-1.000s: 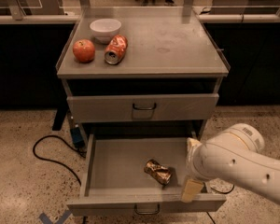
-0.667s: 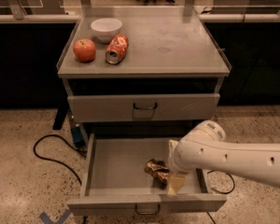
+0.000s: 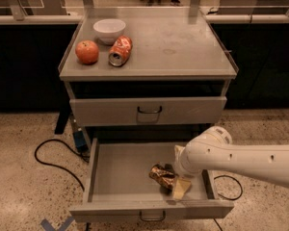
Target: Pick orange can from middle drawer and place on counter
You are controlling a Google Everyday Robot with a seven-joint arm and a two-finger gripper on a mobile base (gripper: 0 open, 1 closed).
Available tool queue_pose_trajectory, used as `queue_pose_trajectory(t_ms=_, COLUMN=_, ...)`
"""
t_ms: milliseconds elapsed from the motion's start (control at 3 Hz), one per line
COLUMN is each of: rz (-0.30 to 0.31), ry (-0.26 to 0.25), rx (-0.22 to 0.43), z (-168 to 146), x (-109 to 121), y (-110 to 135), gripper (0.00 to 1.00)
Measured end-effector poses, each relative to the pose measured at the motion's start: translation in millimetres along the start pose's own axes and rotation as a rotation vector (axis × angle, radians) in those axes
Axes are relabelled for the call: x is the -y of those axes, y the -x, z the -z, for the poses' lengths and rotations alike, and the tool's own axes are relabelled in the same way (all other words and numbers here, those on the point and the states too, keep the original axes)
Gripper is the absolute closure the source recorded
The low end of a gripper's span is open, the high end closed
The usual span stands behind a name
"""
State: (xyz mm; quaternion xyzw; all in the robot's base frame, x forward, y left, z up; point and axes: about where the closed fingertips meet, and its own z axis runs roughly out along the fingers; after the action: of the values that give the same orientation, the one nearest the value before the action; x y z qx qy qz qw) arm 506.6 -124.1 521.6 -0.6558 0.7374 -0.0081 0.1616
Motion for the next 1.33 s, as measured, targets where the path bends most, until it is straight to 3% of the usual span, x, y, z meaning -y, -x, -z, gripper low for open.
queue_pose_trajectory(t_ms=333, rz=-0.029, ry=0.096, rx=0.080, z=-53, x=10, y=-3, gripper=0.00)
queue_pose_trajectory(t_ms=667, rz=-0.013, ry=0.257, rx=0.189, z=-136, x=12, y=4, gripper=0.00)
queue_pose_trajectory(t_ms=1333, rz=-0.029, ry=0.255, rx=0.177, z=-148, x=15, y=8, gripper=0.00)
